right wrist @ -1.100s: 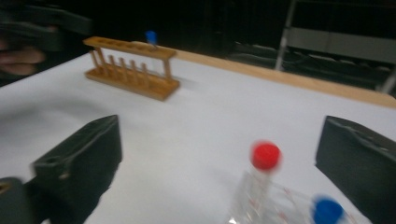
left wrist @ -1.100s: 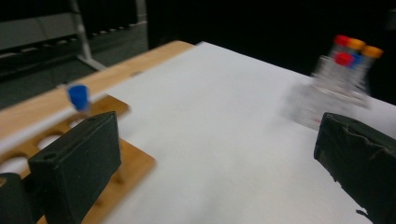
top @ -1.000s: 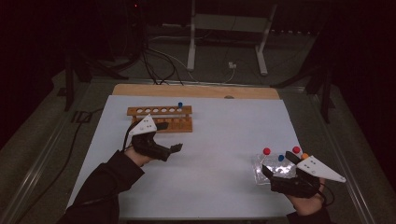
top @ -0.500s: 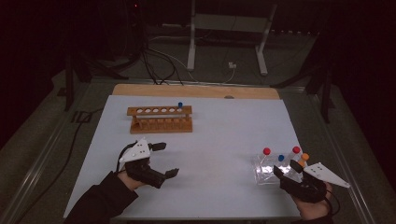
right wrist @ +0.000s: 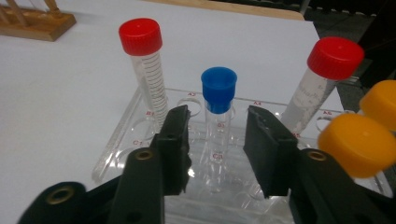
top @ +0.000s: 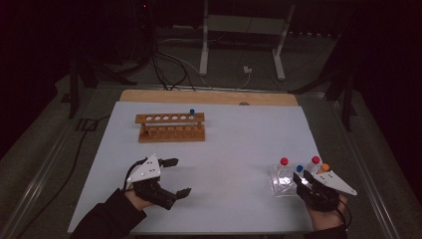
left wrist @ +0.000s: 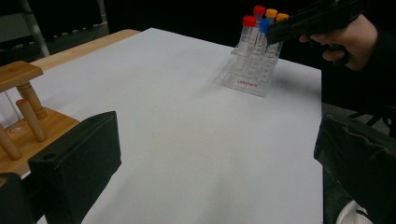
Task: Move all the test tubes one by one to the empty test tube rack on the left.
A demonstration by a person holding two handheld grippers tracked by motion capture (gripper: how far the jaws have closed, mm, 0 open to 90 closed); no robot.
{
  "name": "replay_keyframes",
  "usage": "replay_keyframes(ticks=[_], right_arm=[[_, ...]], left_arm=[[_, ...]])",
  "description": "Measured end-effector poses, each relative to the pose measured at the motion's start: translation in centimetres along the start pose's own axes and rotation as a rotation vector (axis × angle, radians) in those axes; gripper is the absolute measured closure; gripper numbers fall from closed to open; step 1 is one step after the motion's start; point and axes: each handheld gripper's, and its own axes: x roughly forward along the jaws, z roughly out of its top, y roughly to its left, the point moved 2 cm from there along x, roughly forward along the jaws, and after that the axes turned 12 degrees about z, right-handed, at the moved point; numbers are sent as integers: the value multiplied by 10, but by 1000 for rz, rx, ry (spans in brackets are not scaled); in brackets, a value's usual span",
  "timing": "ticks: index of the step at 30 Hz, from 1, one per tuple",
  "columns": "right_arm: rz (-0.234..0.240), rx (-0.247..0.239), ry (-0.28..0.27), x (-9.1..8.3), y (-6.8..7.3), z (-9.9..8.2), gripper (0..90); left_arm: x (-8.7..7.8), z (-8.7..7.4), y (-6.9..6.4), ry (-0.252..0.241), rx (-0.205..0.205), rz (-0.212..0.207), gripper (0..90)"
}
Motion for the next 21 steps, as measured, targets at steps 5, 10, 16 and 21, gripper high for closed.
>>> replay_keyframes(ticks=[5,10,16,21], right_arm=[[-32,-21,34,8,2,0,633],[-54,-24,44,11,0,-1,698],[-43,-29,40,11,1,-1,762],[-38,-40,12,7,2,2,764]], left_arm=[[0,-2,1,2,3,7,15],[0,-2,3,5,4,13,15],[1,-4,6,8,-7,18,15],[2,-5,7,13,-9,14,15]])
